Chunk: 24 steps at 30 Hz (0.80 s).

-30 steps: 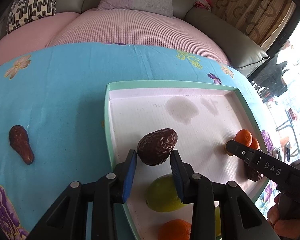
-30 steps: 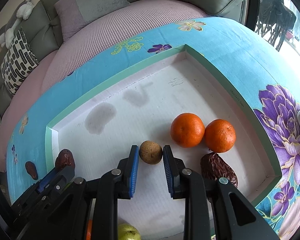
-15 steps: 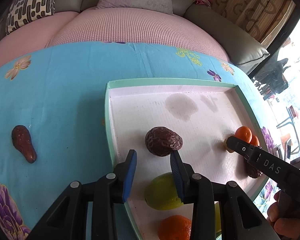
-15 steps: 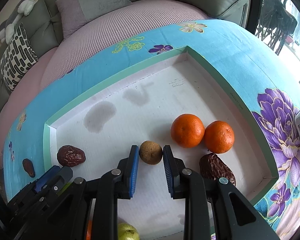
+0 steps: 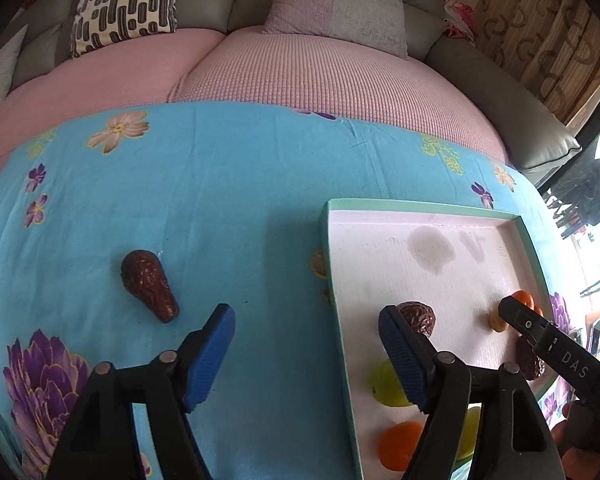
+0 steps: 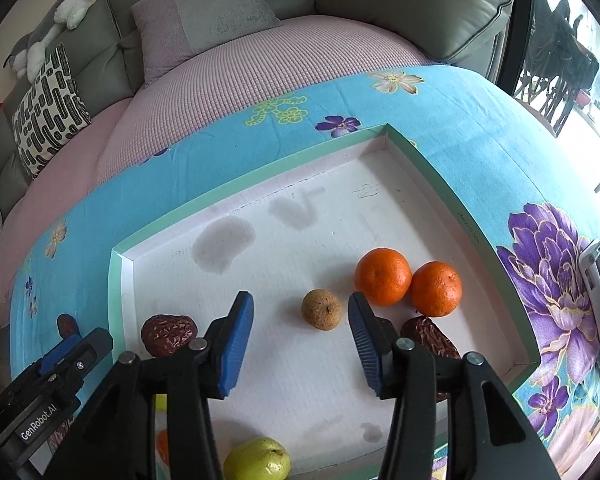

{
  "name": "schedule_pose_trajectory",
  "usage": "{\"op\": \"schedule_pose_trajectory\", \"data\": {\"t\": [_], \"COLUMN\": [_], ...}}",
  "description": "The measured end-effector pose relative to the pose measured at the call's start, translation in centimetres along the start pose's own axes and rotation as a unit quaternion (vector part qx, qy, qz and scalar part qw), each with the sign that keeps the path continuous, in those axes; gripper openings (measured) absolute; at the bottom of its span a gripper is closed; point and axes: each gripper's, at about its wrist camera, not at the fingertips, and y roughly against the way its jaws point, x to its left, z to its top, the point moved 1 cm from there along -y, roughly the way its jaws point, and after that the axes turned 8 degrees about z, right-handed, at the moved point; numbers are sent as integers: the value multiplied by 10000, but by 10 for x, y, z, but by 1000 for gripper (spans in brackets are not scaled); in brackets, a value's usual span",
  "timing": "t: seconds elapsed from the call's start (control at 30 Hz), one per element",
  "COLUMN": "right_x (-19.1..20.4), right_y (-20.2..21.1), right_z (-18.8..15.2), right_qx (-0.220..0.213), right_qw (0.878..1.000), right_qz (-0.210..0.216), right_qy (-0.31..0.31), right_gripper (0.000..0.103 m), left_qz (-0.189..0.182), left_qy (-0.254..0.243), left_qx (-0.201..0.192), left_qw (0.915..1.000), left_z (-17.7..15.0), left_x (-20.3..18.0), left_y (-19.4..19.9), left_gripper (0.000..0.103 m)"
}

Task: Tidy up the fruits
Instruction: 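Open the left tool to drop the date while the right releases the brown fruit, then move both tools back to the table beside the tray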

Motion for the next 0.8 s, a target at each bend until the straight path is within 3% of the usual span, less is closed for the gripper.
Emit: {"op": "schedule_pose_trajectory", "data": {"t": [0.1, 0.2, 0.37, 0.7, 0.8], "right_x": [2, 6, 18, 71, 88], "right_y": [0, 0, 3, 16, 20], "right_z": [-1, -1, -4, -19, -24], "right_qx": [14, -19, -159, -456, -428], "right_qw": [10000, 9999, 9994, 9946, 9910], "right_qz": [20, -16, 55, 374, 598], "right_qy": [53, 116, 287, 859, 1122], "right_gripper": [66, 81, 88, 89, 89], "left_qz": [324, 605, 845, 1298, 1442], "left_qy": [296, 513, 621, 673, 481], "left_qx": [-7, -5, -190, -576, -638], "left_qw": [9990, 9968, 9943, 9876, 9863], "left_z": [2, 3, 2, -5, -8], "left_x": [23, 43, 70, 117, 122], "left_y": [-1, -4, 8, 42, 50], "left_gripper": [80, 91, 103, 103, 103]}}
